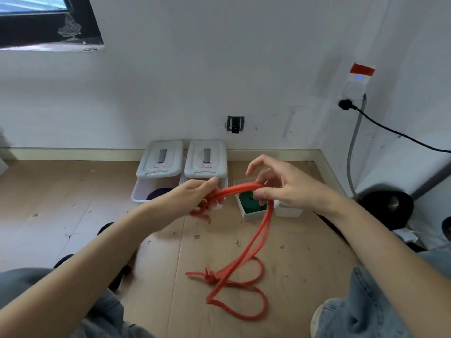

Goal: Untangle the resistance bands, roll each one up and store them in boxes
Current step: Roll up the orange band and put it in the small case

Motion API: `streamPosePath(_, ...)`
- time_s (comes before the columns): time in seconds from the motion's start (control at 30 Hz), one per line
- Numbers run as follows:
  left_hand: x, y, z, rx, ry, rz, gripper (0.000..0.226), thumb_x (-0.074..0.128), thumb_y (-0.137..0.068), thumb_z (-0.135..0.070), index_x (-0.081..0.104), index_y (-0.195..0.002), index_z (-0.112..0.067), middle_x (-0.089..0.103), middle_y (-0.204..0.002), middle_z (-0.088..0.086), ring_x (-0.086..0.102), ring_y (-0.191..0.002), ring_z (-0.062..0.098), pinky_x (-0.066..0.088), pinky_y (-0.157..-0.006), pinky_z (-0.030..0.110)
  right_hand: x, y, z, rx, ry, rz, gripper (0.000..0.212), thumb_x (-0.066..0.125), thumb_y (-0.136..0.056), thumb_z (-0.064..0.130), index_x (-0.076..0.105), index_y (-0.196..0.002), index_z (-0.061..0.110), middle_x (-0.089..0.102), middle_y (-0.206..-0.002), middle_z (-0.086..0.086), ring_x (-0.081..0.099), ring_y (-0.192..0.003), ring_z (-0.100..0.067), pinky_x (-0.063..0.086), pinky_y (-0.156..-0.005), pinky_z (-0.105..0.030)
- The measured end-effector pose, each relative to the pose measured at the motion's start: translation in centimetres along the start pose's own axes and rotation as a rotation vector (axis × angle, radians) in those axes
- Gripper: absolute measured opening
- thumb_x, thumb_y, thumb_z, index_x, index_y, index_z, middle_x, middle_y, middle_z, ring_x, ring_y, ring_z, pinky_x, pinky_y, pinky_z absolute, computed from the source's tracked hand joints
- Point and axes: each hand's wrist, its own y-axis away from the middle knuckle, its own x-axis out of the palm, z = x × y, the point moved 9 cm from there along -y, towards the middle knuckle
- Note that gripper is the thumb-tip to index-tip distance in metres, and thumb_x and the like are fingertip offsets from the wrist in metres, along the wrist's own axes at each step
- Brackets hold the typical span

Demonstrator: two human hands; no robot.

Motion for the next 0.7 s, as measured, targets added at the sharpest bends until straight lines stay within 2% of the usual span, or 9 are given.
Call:
streamPosePath(0.13,0.9,0.0,-0.3,0.015,0.206,0.039,0.042,0.04,-0.099,-0.023,0.064,-0.065,-0.02,0.046,-0.059,-0.006,0.041,-0.048,0.004,0.039,-0.054,0.019,2.7,0.1,0.4,-0.032,0.049,0.121,0.043,0.067,-0.084,0.012,0.046,-0.115,0.033,0.061,-0.1,0.001,0.067,-0.086,-0.014,0.056,-0.076,-0.024)
streamPosePath(0.2,1.4,-0.1,-0.4,0.014,0.233,0.052,0.031,0.042,-0.099,-0.022,0.06,-0.074,-0.014,0.048,-0.061,-0.005,0.043,-0.049,0.004,0.038,-0.055,0.021,2.7,-0.3,0.8,-0.079,0.002,0.019,0.041,0.07,-0.082,0.014,0.047,-0.11,0.033,0.061,-0.089,0.001,0.065,-0.079,-0.013,0.054,-0.074,-0.023)
streamPosePath(0.27,1.5,-0.1,-0.1,0.0,0.272,0.057,0.018,0.045,-0.097,-0.019,0.054,-0.083,-0.011,0.055,-0.067,0.0,0.051,-0.053,0.007,0.042,-0.058,0.023,2.0,-0.5,1.3,-0.132,0.036,-0.088,0.031,0.069,-0.083,0.013,0.051,-0.103,0.03,0.056,-0.073,0.005,0.055,-0.065,-0.002,0.045,-0.066,-0.016)
streamPosePath(0.4,1.2,0.1,-0.1,0.021,0.414,0.105,0.017,0.05,-0.093,-0.012,0.058,-0.08,-0.017,0.064,-0.077,0.004,0.063,-0.067,0.015,0.053,-0.064,0.025,0.7,-0.2,2.1,-0.194,0.164,-0.195,0.016,0.072,-0.081,0.015,0.064,-0.085,0.028,0.047,-0.056,0.013,0.044,-0.053,0.0,0.035,-0.057,-0.009)
streamPosePath(0.5,0.3,0.4,-0.8,0.113,0.138,0.054,0.015,0.055,-0.09,-0.025,0.067,-0.084,-0.018,0.068,-0.081,-0.002,0.064,-0.077,0.008,0.052,-0.071,0.018,0.0,0.1,2.3,-0.199,0.218,-0.236,0.014,0.074,-0.078,0.018,0.065,-0.079,0.028,0.049,-0.055,0.011,0.045,-0.053,-0.002,0.036,-0.055,-0.009)
streamPosePath(0.6,0.0,0.8,-1.3,0.124,0.028,0.039,0.034,0.064,-0.072,-0.045,0.071,-0.087,-0.015,0.067,-0.075,-0.001,0.06,-0.067,0.003,0.047,-0.061,0.01,0.1,0.2,2.3,-0.193,0.312,-0.243,0.013,0.077,-0.075,0.025,0.065,-0.077,0.026,0.054,-0.06,0.011,0.048,-0.055,-0.001,0.038,-0.057,-0.009)
streamPosePath(0.7,1.1,0.8,-0.6,0.065,-0.001,0.083,0.033,0.073,-0.064,-0.039,0.07,-0.087,-0.017,0.072,-0.079,0.001,0.064,-0.072,0.006,0.049,-0.063,0.014,0.1,0.5,2.8,-0.225,0.348,-0.316,0.016,0.078,-0.074,0.03,0.067,-0.08,0.02,0.054,-0.062,0.016,0.051,-0.058,0.002,0.038,-0.057,-0.009)
